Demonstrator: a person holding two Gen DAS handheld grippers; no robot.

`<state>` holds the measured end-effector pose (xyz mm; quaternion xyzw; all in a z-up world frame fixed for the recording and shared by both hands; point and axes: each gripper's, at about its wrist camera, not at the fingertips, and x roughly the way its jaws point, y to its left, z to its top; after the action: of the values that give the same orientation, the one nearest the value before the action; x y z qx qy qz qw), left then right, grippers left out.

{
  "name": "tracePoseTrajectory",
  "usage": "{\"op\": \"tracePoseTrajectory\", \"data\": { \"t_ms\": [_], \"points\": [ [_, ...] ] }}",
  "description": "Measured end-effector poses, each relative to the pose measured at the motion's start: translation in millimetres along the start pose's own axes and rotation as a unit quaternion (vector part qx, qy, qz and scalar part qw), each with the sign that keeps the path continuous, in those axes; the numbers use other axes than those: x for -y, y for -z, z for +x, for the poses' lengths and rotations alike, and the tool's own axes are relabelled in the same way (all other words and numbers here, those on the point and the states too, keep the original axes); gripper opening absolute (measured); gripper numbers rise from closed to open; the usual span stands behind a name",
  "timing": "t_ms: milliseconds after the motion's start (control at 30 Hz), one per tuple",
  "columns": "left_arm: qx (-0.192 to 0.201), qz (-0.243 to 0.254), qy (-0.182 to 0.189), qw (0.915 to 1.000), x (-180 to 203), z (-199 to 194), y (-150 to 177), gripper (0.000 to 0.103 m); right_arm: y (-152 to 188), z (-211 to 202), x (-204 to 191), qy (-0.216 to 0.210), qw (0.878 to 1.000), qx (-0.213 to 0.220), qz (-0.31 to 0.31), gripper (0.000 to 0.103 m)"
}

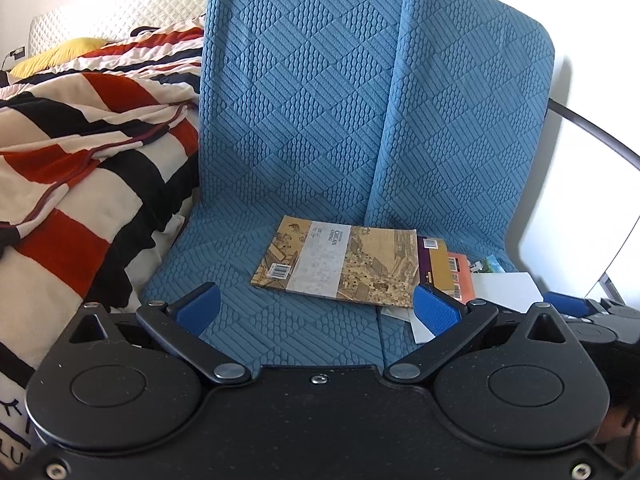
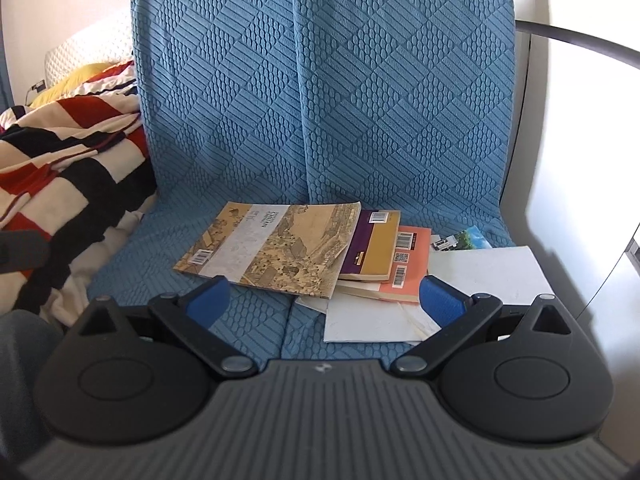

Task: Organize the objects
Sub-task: 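Move both grippers toward the tan illustrated paperback on the pile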

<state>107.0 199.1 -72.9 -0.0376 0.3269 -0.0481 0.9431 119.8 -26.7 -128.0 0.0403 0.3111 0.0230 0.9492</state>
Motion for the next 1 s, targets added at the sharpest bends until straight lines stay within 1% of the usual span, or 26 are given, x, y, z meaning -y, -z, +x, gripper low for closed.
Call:
{"op": "tracePoseTrajectory", "data": {
  "t_ms": [100,267,400,500,567,667,800,867,1000],
  "points": [
    [-0.001,-0.009,0.006,0.9999,-5,4,3,0.103,5,-4,1,-0.003,1.0,-0.007,0.009,0.103],
    [-0.004,0.006,0.01,0.9999,-4,14,8,0.103,10,-6,6,-0.004,0.999,0.008,0.032,0.103],
    [-0.004,0.003,0.017,0.9998,-2,23,9,0.103,15,-1,9,-0.023,0.998,0.002,0.053,0.103],
    [-0.004,0.005,0.028,0.9996,-1,33,10,0.102,19,6,6,-0.03,0.998,0.005,0.05,0.103],
    [-0.008,0.002,0.037,0.9993,0,44,11,0.102,22,13,7,-0.031,0.998,0.006,0.051,0.103],
    [-0.023,-0.01,0.047,0.9986,1,62,10,0.1,27,28,15,-0.036,0.997,-0.002,0.072,0.103],
    [-0.029,-0.023,0.064,0.9973,2,87,8,0.1,31,48,25,-0.036,0.995,-0.012,0.089,0.103],
    [-0.035,-0.03,0.07,0.9965,3,103,6,0.1,33,59,30,-0.035,0.995,-0.014,0.091,0.099],
    [-0.043,-0.044,0.07,0.9956,4,137,1,0.098,35,84,42,-0.038,0.992,-0.021,0.119,0.097]
  ]
}}
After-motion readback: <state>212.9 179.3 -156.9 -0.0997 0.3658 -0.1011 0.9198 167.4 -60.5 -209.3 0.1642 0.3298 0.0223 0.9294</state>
